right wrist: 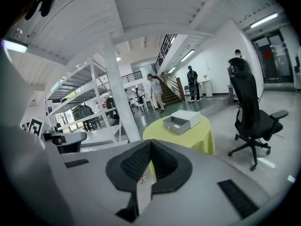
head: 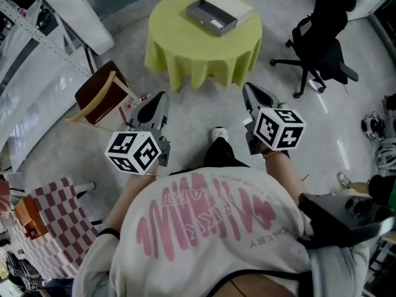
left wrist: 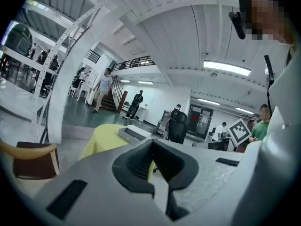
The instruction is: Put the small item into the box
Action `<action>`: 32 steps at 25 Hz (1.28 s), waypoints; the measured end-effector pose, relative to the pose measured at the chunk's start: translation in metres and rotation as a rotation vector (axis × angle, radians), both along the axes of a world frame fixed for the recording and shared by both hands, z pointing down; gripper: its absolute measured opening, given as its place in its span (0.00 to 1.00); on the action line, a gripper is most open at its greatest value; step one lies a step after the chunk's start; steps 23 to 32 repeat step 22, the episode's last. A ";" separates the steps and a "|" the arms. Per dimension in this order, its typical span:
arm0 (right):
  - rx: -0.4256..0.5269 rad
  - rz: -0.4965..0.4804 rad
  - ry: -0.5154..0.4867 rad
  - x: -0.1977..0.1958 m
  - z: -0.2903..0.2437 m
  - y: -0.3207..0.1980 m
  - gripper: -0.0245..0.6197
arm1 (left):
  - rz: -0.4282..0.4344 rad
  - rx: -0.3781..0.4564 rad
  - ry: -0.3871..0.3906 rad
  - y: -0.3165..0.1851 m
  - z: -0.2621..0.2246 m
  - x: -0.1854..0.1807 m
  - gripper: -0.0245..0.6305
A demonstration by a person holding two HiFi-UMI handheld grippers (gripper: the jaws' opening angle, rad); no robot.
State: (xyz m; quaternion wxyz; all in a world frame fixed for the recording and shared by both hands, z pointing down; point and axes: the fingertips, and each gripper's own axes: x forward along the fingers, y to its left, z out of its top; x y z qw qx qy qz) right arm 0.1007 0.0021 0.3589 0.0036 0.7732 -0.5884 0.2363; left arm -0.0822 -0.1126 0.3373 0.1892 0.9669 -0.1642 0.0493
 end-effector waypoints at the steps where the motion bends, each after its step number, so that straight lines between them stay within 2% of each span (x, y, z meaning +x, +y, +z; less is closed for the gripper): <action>1: 0.003 0.003 -0.001 -0.001 0.000 0.002 0.05 | 0.002 0.001 0.004 0.002 0.000 -0.002 0.05; 7: 0.003 0.003 0.031 -0.007 -0.006 0.009 0.05 | -0.004 -0.011 0.020 0.008 0.000 -0.010 0.05; 32: 0.002 -0.001 0.040 -0.005 -0.009 0.011 0.05 | -0.009 -0.018 0.031 0.010 -0.001 -0.010 0.05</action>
